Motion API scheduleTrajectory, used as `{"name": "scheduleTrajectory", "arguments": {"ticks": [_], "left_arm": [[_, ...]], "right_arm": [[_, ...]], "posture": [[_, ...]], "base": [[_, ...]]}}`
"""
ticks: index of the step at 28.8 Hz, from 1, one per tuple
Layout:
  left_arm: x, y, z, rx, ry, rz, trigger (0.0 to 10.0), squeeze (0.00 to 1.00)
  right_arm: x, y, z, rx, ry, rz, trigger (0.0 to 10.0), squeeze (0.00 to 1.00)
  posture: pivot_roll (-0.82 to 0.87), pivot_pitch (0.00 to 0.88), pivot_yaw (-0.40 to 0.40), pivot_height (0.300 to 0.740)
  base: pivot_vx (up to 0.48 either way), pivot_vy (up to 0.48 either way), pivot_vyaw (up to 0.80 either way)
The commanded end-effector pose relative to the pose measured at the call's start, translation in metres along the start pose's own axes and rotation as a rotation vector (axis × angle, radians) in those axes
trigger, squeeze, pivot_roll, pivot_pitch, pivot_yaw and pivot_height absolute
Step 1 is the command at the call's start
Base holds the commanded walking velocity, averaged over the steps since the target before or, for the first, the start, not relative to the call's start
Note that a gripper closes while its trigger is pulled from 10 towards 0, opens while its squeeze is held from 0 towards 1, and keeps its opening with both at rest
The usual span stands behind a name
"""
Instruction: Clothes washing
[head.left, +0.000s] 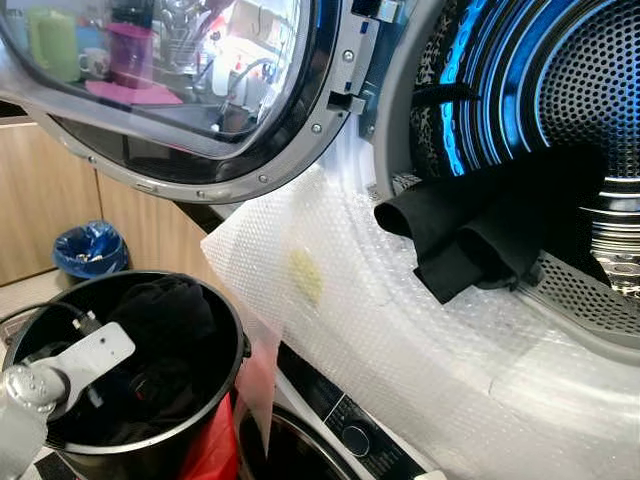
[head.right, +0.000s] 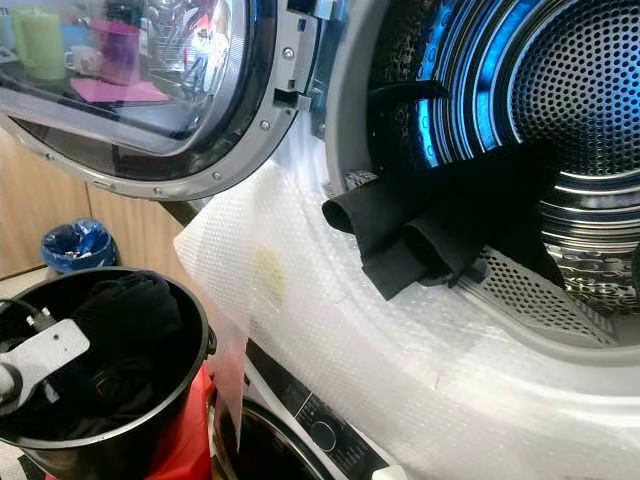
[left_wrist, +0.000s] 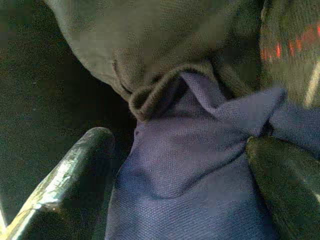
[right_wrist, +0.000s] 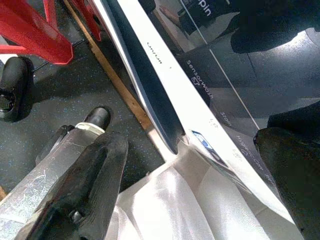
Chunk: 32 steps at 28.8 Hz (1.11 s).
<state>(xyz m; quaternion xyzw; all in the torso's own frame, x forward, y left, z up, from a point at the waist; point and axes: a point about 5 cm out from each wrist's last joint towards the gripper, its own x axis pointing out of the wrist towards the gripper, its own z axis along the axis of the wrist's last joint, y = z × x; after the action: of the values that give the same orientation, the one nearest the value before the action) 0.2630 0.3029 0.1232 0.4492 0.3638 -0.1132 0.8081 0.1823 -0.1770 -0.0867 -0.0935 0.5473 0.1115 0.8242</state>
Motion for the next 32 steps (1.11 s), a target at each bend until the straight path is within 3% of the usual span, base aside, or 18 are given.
{"name": "scheduleTrajectory", "arguments": {"ticks": [1,8,10,19,20,21,22,32], "left_arm": [[0.002,-0.006,-0.001,0.078,0.030,-0.039,10.0,0.00],[0.003,-0.012,-0.008,0.060,0.058,-0.086,10.0,0.00],[0.002,-0.017,-0.014,0.114,0.105,-0.120,10.0,0.00],[0.001,-0.010,-0.025,0.174,0.188,-0.083,10.0,0.00],[0.001,-0.008,-0.026,0.188,0.200,-0.082,4.4,0.00],[0.001,-0.008,-0.026,0.188,0.200,-0.082,4.4,0.00],[0.001,-0.008,-0.027,0.184,0.199,-0.081,0.0,0.00],[0.002,-0.010,-0.027,0.178,0.194,-0.098,0.0,0.00]], "right_arm": [[-0.003,-0.015,-0.001,-0.001,0.006,-0.048,10.0,0.00],[-0.003,-0.015,0.000,0.001,0.004,-0.045,10.0,0.00],[-0.003,-0.015,0.001,-0.002,0.004,-0.044,10.0,0.00],[-0.002,-0.011,0.006,-0.007,-0.004,-0.033,10.0,0.00],[-0.002,-0.011,0.006,-0.007,-0.005,-0.031,10.0,0.00],[-0.002,-0.011,0.006,-0.007,-0.005,-0.031,10.0,0.00],[-0.002,-0.010,0.006,-0.007,-0.005,-0.030,10.0,0.00],[-0.002,-0.008,0.007,-0.009,-0.003,-0.022,10.0,0.00]], "posture": [[0.21,0.047,-0.274,0.740],[0.21,0.040,-0.273,0.740],[0.22,0.042,-0.275,0.740],[0.23,0.038,-0.273,0.740],[0.23,0.038,-0.273,0.740],[0.23,0.038,-0.273,0.740],[0.23,0.037,-0.273,0.740],[0.23,0.027,-0.270,0.740]], "base": [[0.000,0.000,0.00],[0.000,0.000,0.00],[0.000,0.000,0.00],[0.000,0.000,0.00],[0.000,0.000,0.00],[0.000,0.000,0.00],[0.000,0.000,0.00],[0.000,0.000,0.00]]}}
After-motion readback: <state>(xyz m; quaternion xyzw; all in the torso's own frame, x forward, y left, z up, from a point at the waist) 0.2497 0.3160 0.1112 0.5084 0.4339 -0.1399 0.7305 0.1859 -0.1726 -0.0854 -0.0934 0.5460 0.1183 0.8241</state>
